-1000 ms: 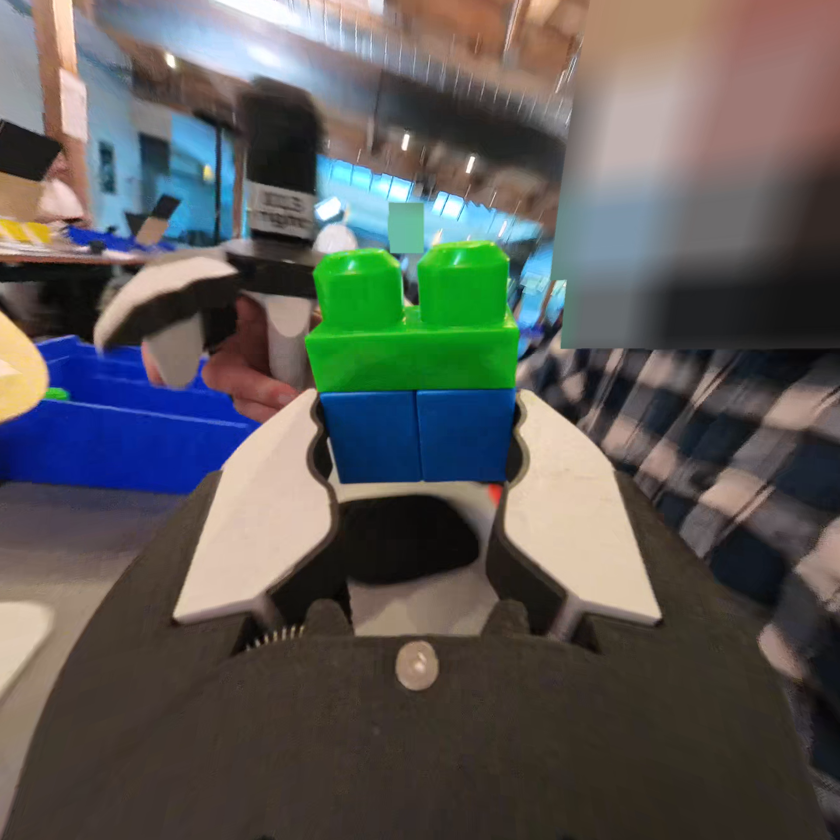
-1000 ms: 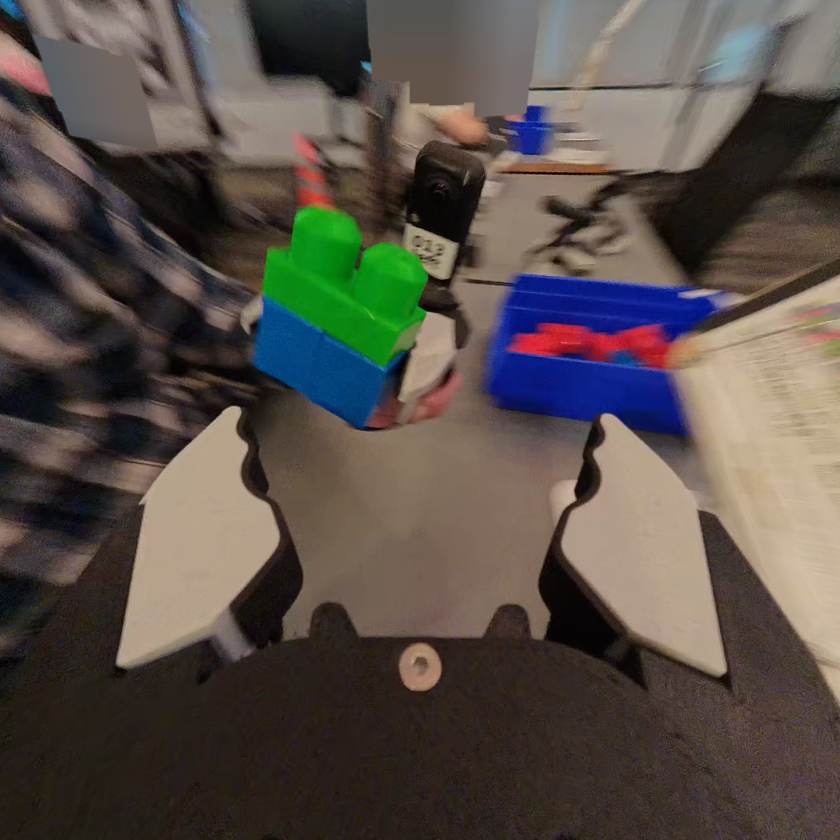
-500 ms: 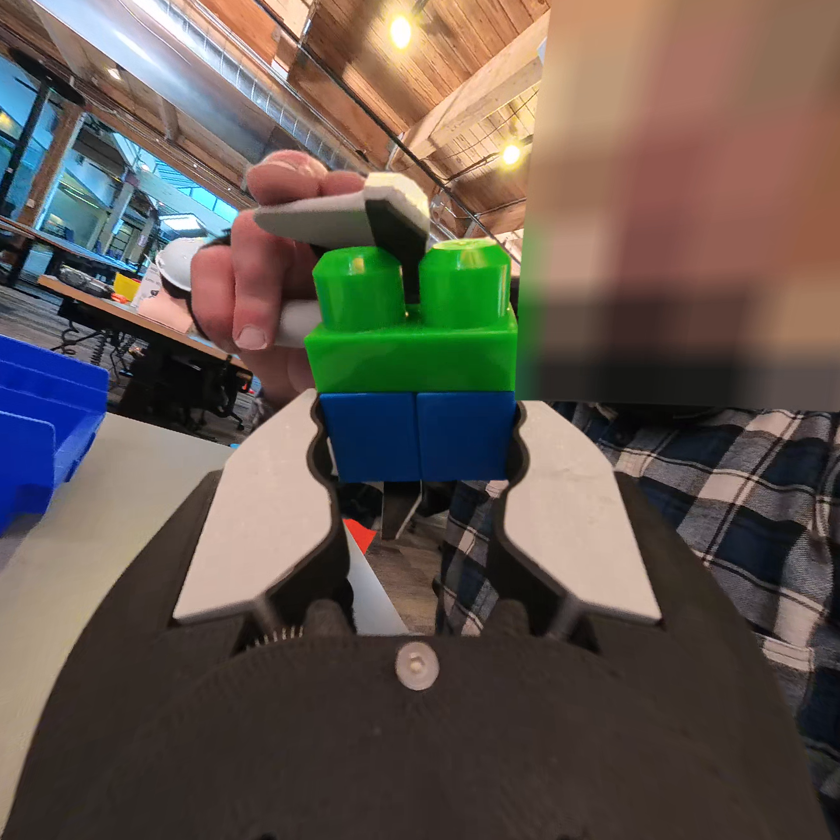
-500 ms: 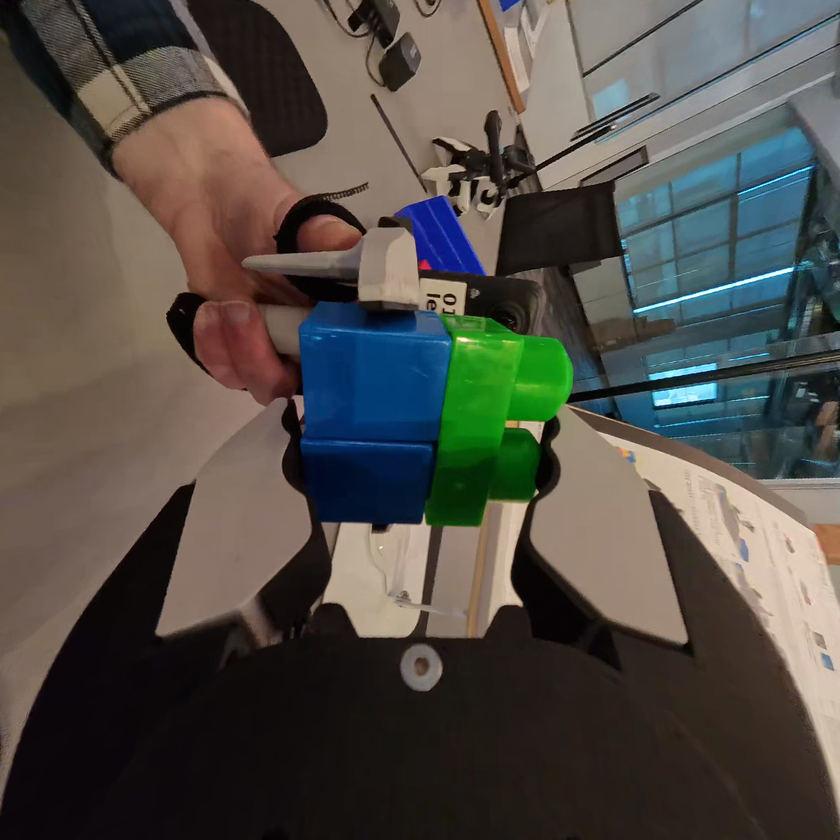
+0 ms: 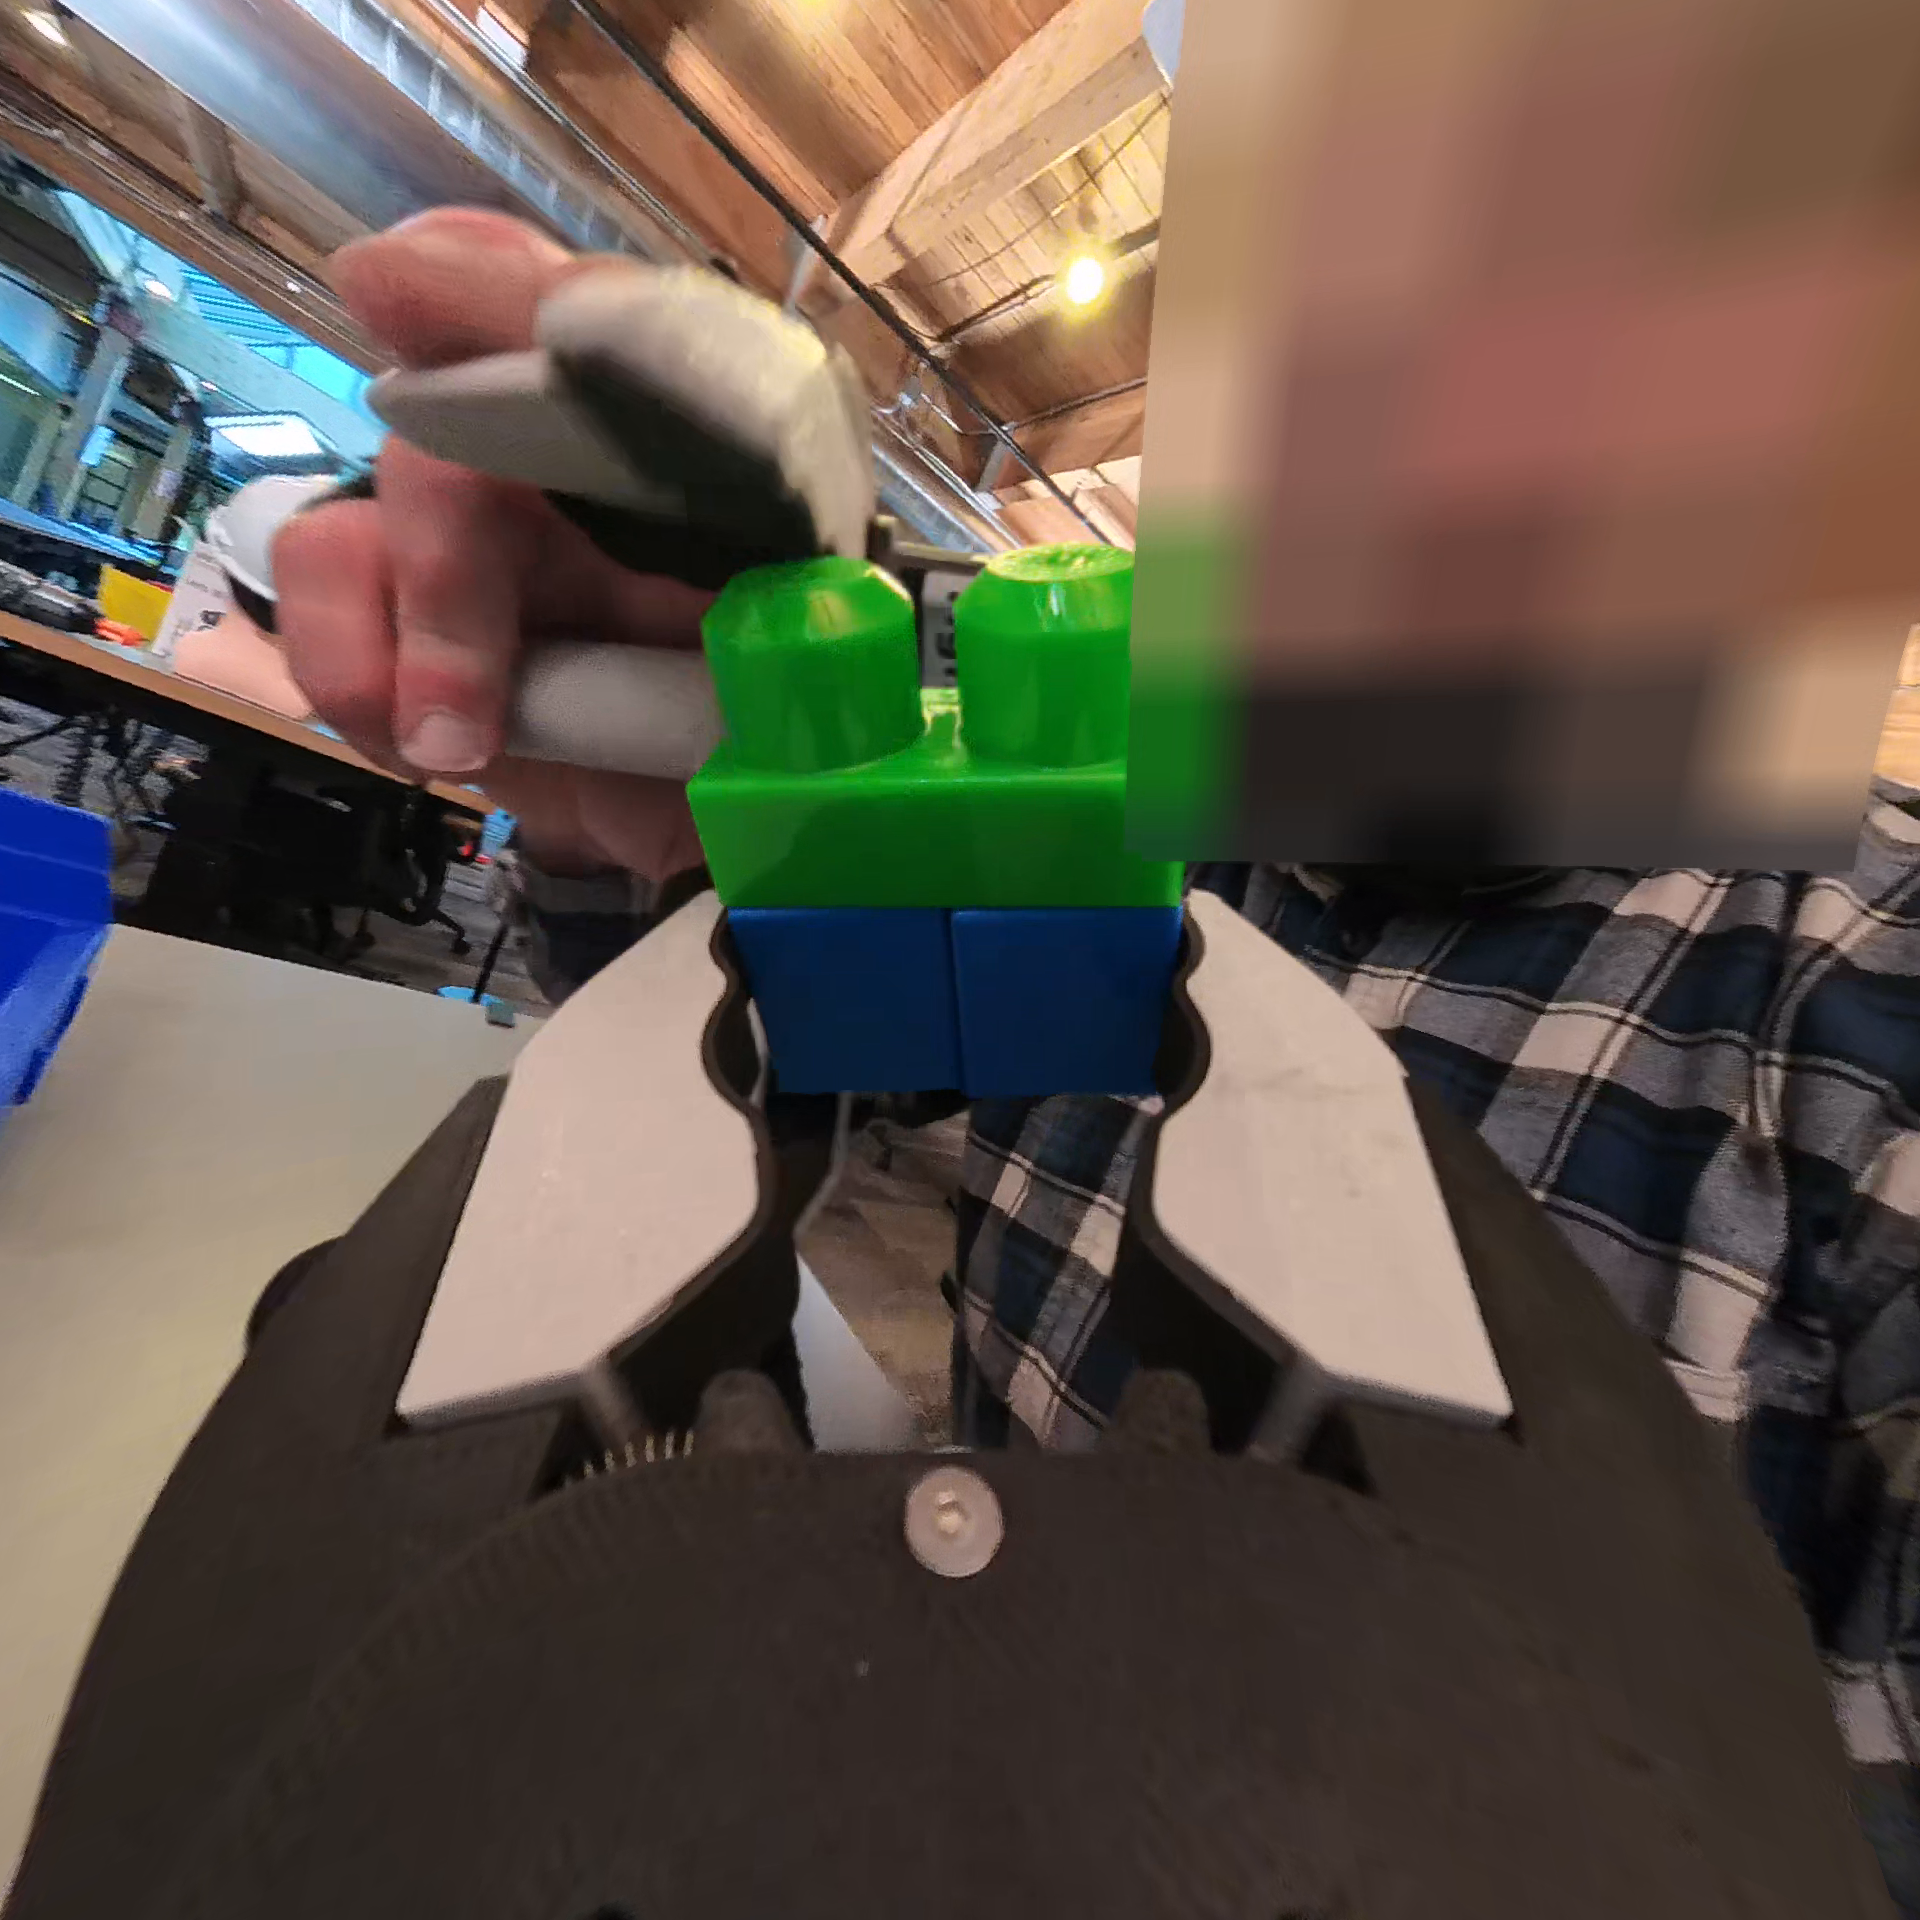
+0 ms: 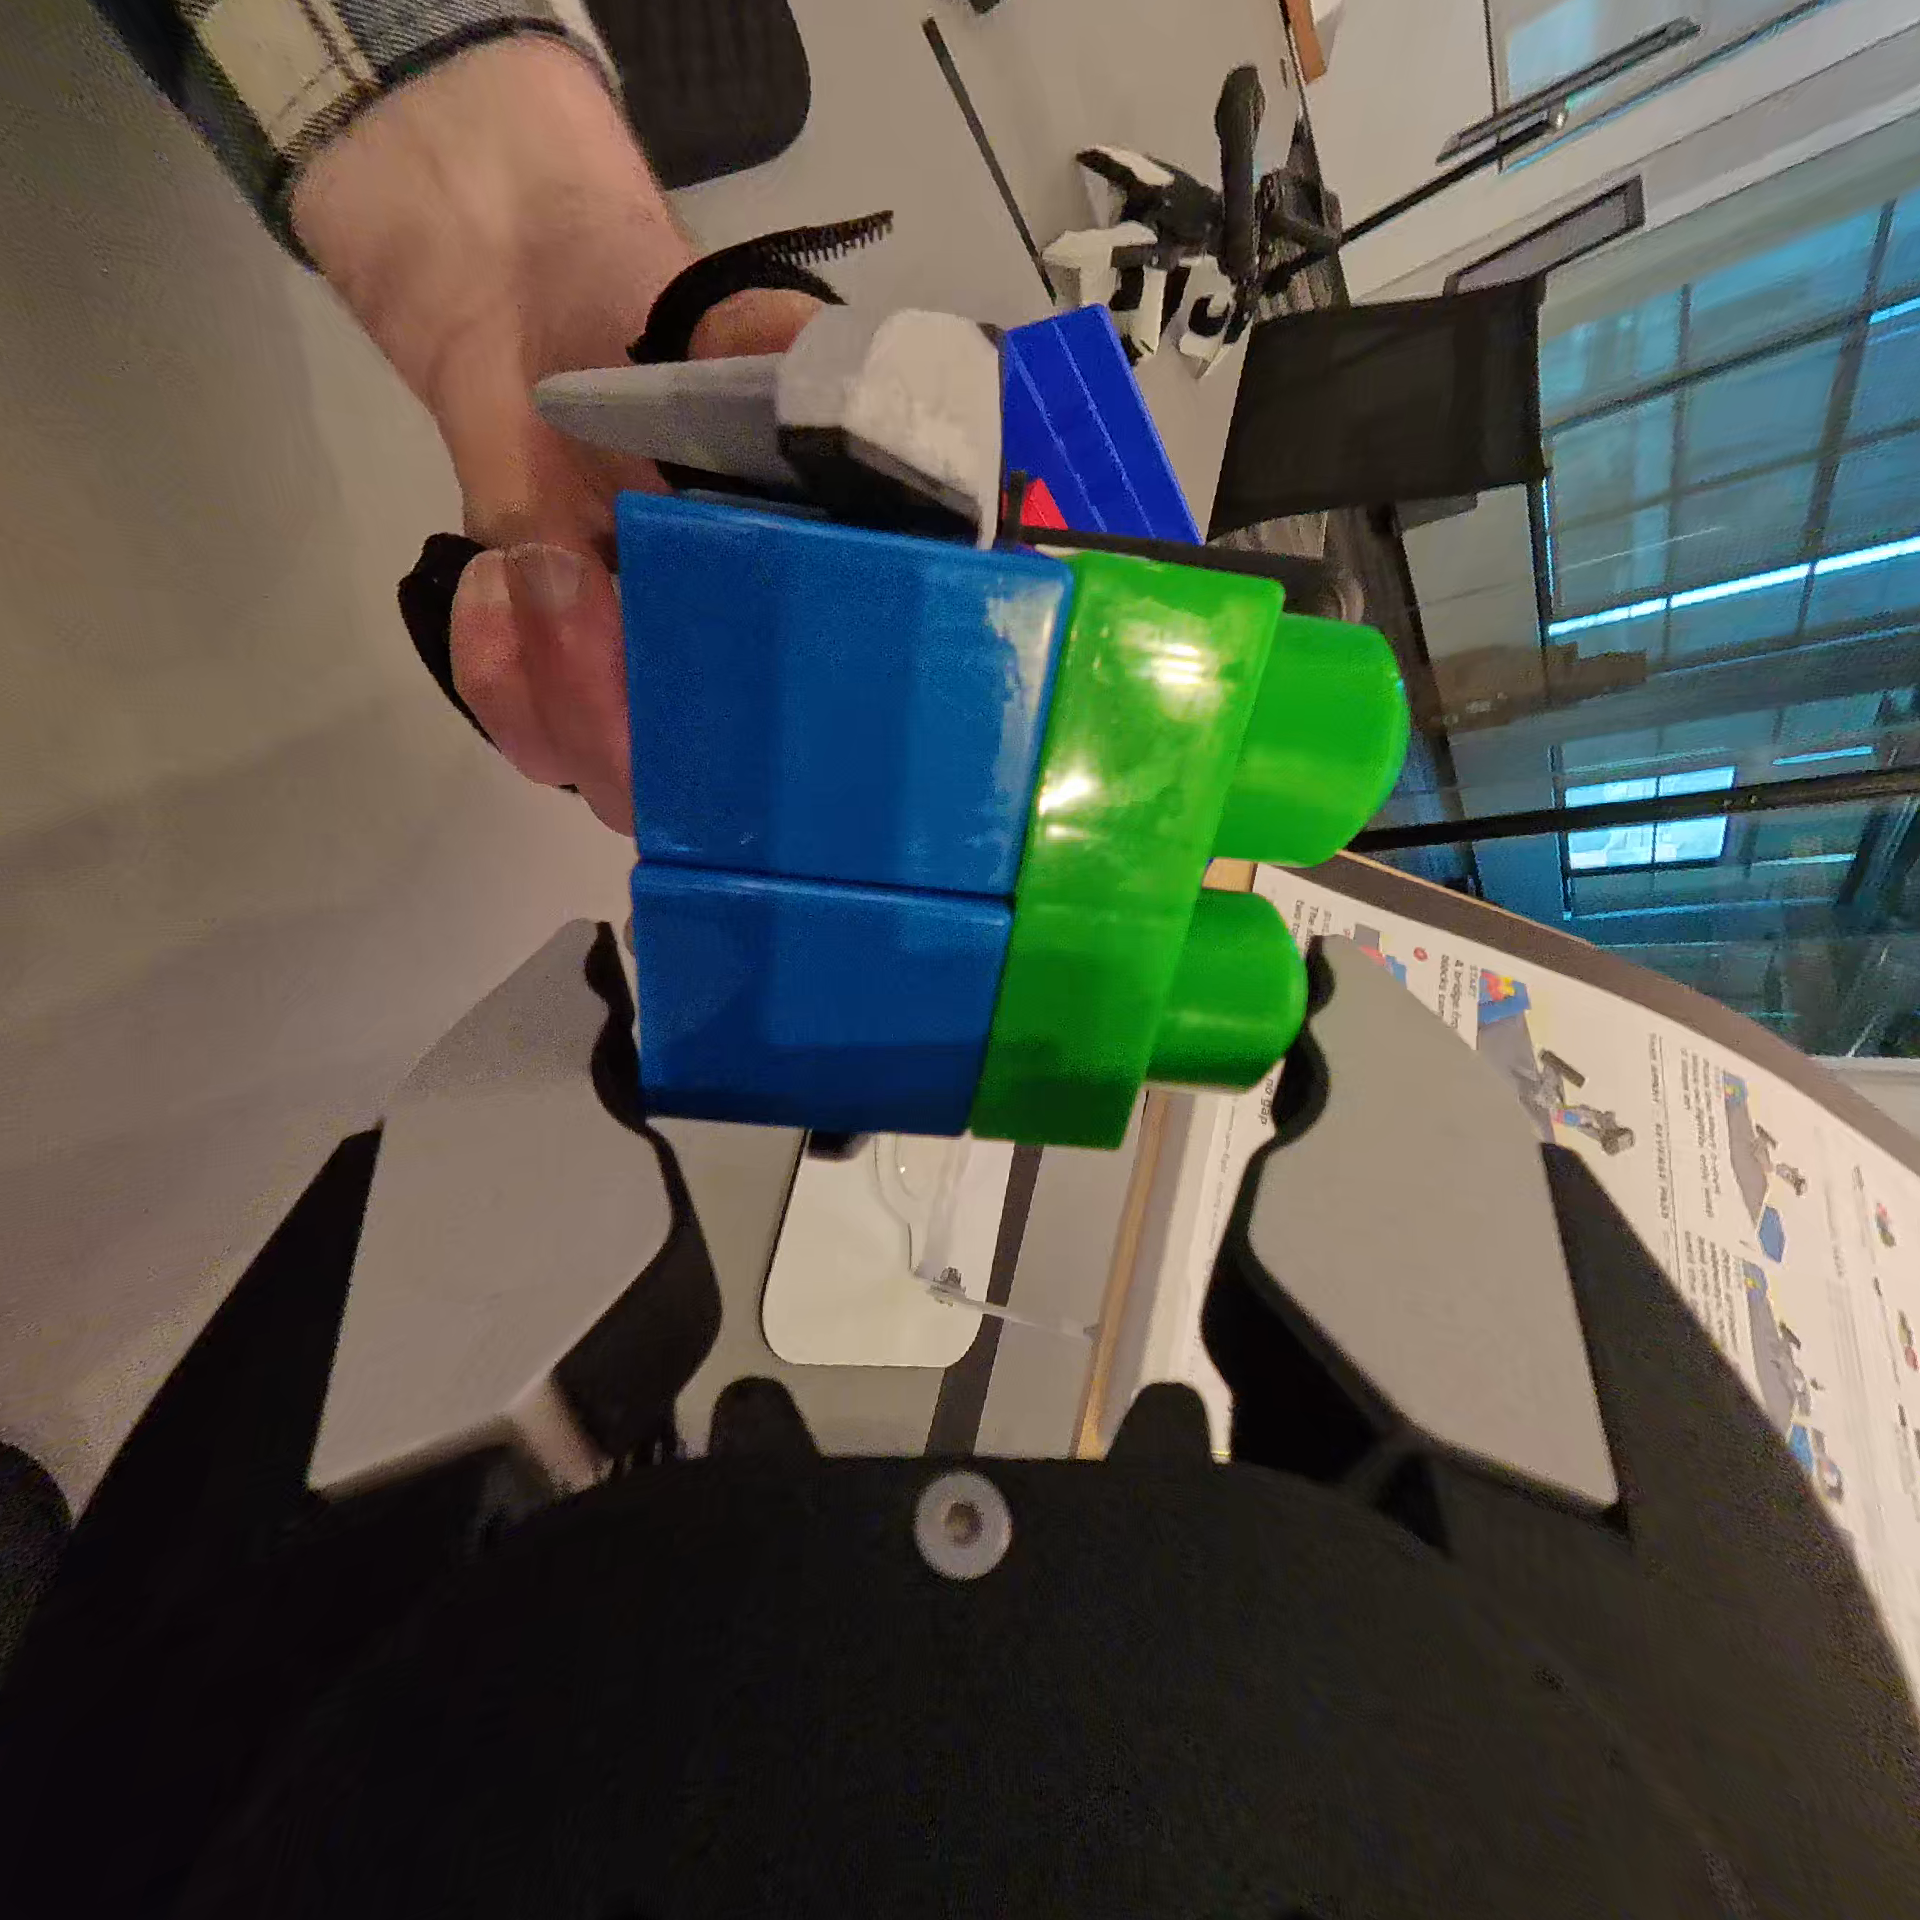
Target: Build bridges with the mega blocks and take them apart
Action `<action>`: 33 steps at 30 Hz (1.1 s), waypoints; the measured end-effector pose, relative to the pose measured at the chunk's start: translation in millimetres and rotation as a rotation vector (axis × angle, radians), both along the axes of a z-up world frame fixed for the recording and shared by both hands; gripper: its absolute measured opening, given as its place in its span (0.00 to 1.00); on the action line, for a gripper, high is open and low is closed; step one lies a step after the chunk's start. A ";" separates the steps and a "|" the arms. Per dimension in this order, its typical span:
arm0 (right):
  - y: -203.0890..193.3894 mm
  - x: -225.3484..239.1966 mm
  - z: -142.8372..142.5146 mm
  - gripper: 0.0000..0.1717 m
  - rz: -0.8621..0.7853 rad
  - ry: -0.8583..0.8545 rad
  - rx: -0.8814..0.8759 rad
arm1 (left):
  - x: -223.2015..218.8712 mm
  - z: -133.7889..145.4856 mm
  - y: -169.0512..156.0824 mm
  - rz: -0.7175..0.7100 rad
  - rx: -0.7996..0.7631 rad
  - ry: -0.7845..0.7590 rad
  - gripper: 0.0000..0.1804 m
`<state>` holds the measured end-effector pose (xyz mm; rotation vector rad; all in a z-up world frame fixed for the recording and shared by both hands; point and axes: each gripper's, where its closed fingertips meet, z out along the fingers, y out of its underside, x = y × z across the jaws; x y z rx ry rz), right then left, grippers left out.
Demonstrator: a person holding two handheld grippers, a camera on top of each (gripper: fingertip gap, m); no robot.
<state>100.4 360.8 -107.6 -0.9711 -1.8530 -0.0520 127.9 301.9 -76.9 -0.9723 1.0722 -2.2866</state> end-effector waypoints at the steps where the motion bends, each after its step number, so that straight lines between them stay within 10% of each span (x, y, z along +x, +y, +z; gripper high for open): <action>1: -1.8 0.7 -0.7 0.68 0.014 -0.009 -0.004 | 1.0 -1.4 -3.1 -0.019 0.008 0.012 0.42; 33: -27.3 2.4 -8.0 0.58 -0.003 -0.049 -0.083 | 6.6 -20.5 -13.2 -0.090 0.041 0.052 0.41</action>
